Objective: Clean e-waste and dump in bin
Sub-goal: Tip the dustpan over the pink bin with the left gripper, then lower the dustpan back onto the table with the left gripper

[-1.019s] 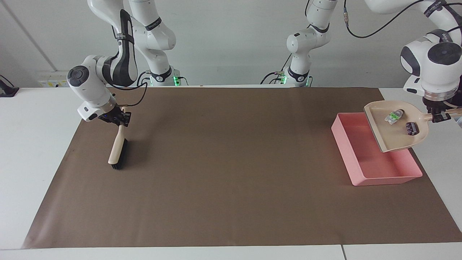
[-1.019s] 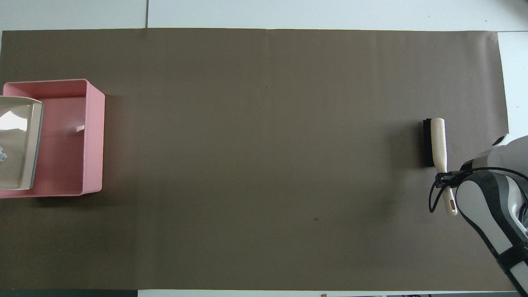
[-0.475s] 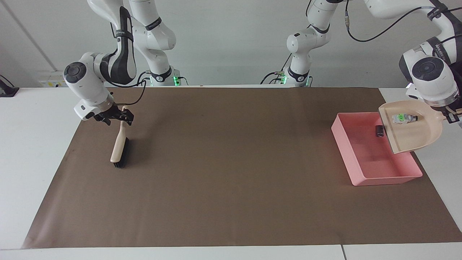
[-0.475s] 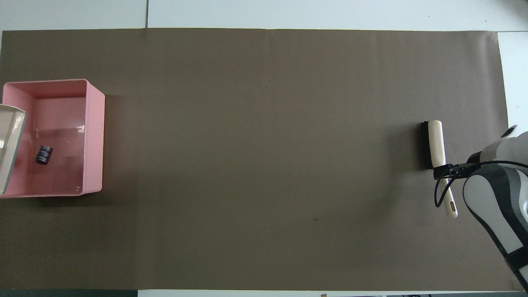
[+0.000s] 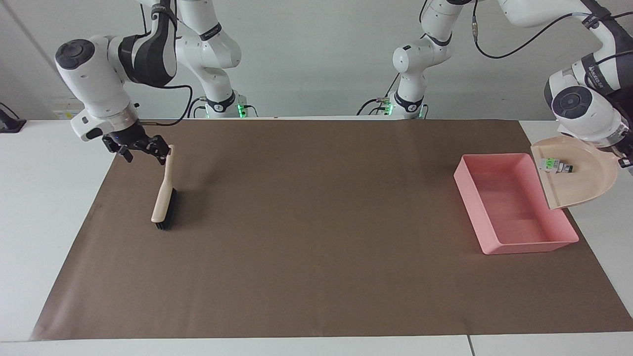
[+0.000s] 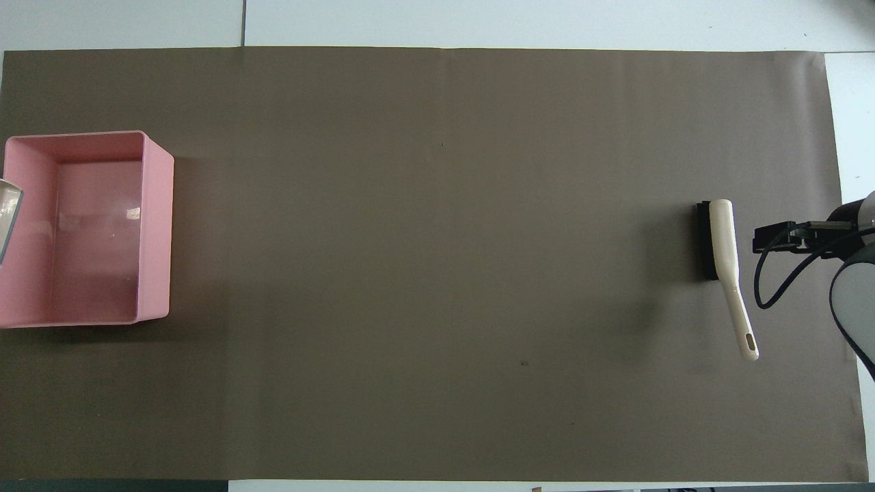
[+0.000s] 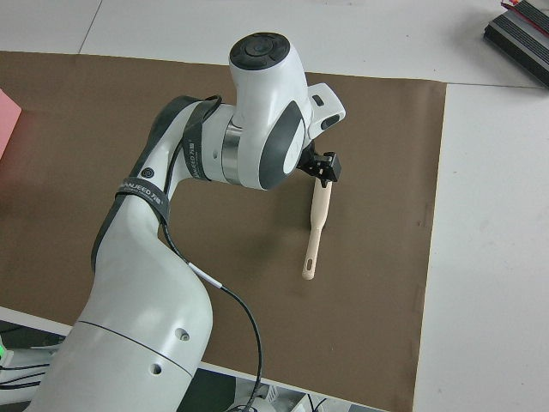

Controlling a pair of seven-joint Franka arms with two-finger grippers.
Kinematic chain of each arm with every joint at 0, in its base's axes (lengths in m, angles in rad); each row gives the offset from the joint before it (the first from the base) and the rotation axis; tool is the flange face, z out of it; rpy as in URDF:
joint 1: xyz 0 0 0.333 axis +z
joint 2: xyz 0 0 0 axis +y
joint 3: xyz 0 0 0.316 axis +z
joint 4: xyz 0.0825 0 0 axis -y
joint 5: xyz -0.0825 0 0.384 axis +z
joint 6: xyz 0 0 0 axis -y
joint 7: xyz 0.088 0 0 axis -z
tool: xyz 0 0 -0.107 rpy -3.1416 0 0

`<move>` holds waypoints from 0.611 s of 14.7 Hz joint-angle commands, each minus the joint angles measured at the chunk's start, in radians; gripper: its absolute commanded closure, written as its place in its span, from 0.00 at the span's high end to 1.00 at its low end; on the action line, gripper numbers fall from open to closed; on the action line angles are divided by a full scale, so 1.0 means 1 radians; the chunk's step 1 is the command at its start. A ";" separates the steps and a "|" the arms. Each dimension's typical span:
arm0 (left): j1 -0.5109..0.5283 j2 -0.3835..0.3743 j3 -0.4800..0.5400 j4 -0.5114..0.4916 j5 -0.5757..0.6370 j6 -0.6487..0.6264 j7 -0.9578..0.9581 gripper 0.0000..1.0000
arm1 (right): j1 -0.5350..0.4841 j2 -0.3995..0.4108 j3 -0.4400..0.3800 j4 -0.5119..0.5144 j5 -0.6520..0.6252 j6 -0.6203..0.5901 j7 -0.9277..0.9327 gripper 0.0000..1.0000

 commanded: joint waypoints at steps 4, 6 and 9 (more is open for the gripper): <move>-0.013 -0.044 -0.008 0.020 0.109 -0.026 -0.050 0.00 | -0.008 0.142 0.004 0.439 -0.007 -0.372 0.054 0.99; -0.022 -0.093 -0.013 0.005 0.067 -0.029 -0.001 0.00 | -0.008 0.155 0.004 0.479 -0.001 -0.390 0.054 0.99; -0.071 -0.130 -0.013 -0.011 -0.108 -0.067 0.005 0.00 | -0.005 0.117 0.005 0.371 0.001 -0.325 0.047 0.99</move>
